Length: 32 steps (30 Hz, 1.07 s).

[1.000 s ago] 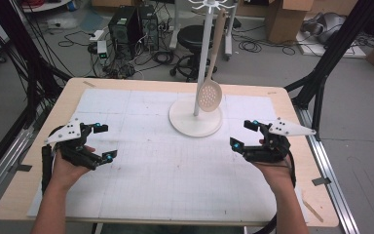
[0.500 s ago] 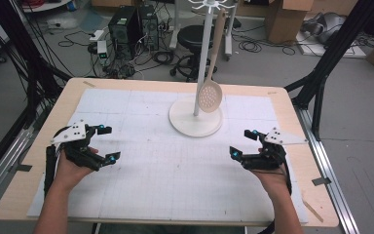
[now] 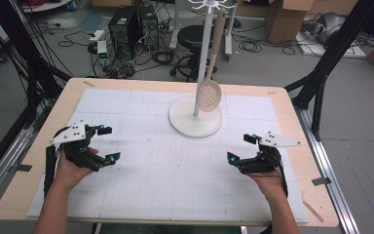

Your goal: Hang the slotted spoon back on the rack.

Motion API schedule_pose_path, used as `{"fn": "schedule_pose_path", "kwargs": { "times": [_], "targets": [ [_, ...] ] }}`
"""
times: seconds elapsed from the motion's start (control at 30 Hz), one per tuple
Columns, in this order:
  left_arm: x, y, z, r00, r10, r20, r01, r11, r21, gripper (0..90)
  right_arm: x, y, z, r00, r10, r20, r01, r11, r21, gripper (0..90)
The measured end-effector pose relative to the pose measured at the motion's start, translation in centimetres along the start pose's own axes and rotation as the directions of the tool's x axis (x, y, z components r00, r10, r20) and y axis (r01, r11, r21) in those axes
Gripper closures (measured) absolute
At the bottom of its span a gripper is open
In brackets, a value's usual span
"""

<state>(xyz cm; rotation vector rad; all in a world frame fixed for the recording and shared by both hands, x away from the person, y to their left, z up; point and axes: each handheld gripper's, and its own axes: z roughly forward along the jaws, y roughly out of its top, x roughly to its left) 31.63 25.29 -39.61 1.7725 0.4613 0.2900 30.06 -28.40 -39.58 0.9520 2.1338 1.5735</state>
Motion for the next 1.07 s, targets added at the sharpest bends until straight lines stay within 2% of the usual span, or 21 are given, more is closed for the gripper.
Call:
{"fn": "schedule_pose_path", "kwargs": {
  "times": [0.3,0.93,1.07],
  "targets": [
    [-0.05,0.01,-0.08,1.0,0.002,-0.004,-0.002,1.0,0.005,1.6,-0.37,-0.33,0.12,0.9998,0.017,0.011,-0.018,1.0,0.017,0.6],
    [-0.08,-0.05,-0.01,1.0,0.004,-0.007,-0.004,0.9998,0.018,1.6,-0.35,-0.59,0.57,0.9999,0.015,0.007,-0.016,0.999,0.046,0.6],
    [0.0,-0.06,-0.06,1.0,0.001,-0.01,-0.001,0.9999,0.014,1.6,-0.39,-0.55,0.58,0.9999,0.01,0.009,-0.01,0.999,0.039,0.6]
  ]
}}
